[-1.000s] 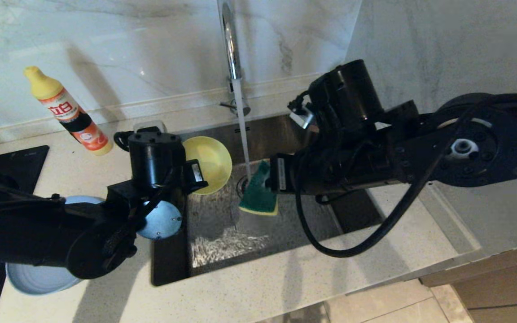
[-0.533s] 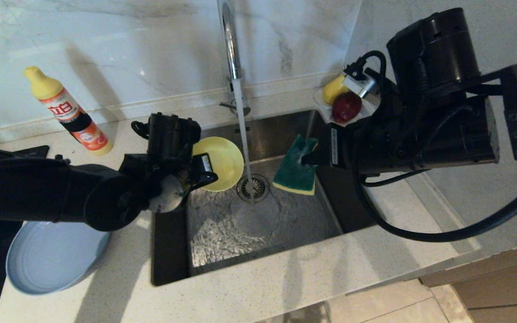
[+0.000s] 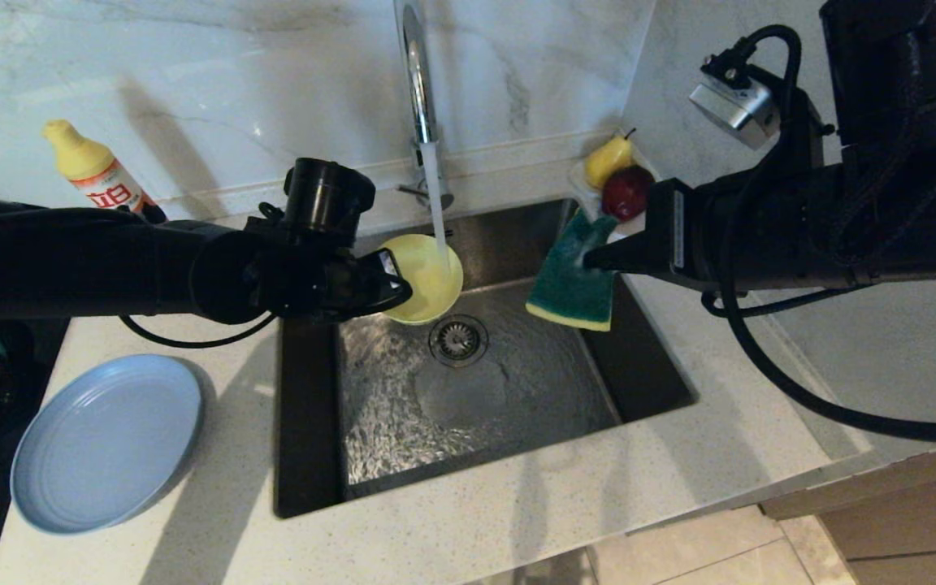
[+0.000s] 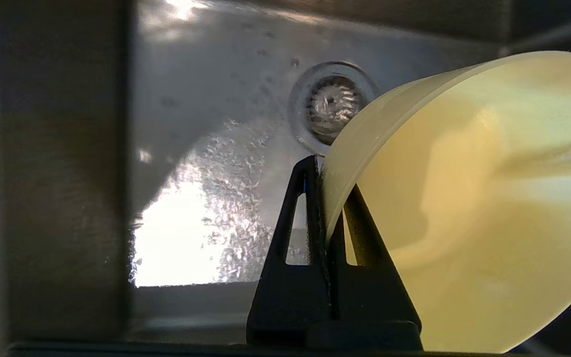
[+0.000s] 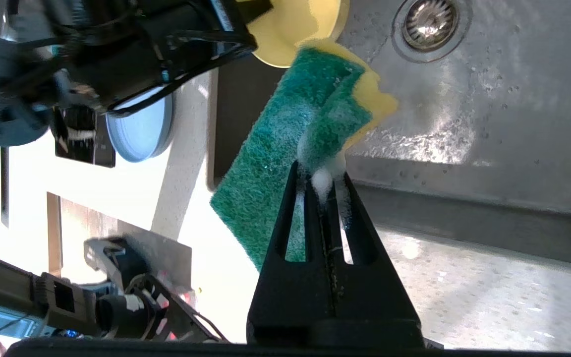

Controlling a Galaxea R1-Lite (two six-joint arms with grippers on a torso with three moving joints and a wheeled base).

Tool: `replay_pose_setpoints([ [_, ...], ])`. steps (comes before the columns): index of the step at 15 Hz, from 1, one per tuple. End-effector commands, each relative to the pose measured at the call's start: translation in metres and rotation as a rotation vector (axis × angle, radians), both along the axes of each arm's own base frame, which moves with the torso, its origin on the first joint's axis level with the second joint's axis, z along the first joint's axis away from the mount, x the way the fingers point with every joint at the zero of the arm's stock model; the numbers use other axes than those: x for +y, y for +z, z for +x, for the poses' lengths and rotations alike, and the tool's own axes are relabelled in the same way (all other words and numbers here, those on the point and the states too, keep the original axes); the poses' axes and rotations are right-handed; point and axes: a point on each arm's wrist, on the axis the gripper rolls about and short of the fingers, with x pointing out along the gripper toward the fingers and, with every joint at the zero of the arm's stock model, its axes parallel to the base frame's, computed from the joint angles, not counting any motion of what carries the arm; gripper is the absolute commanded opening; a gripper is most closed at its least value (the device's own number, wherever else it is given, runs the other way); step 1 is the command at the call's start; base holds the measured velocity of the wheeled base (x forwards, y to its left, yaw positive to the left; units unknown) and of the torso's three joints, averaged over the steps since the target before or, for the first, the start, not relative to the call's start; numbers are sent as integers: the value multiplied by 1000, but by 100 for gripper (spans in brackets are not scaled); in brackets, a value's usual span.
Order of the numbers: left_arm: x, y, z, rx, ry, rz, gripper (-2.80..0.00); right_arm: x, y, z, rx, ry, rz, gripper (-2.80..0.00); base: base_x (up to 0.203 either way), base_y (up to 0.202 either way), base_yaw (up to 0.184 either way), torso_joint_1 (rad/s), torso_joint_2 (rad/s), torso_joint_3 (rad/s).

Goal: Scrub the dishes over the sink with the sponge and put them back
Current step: Rinse the bowl

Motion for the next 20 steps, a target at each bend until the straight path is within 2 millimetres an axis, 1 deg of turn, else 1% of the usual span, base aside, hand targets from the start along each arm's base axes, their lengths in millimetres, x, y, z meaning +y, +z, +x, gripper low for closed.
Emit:
replay_pose_setpoints([
  [1,-7,-15,19,18,5,-4,-280,-8,5,-3,-12,-16,14,-280,0,0,0,0,0,0],
  [3,-6,-19,30,21,1,-18,-280,-10,4,-5,-9,-16,12,-280,0,0,0,0,0,0],
  [5,-3,-16,35,26,0,-63,-280,-10,3,-6,-3,-7,12,-280,0,0,0,0,0,0],
  [6,-1,-14,35,40,-9,-85,-280,-10,2,-6,0,-4,11,-280,0,0,0,0,0,0],
  [8,2,-14,30,59,-8,-95,-280,-10,1,-5,2,-4,10,-280,0,0,0,0,0,0],
  [10,5,-17,21,86,-18,-94,-280,-9,0,-4,1,-4,10,-280,0,0,0,0,0,0],
  [14,10,-17,2,141,-101,-147,-280,-9,0,-4,5,4,13,-280,0,0,0,0,0,0],
  [20,13,-30,-7,208,-127,-156,-280,-11,-2,-7,11,5,10,-280,0,0,0,0,0,0],
])
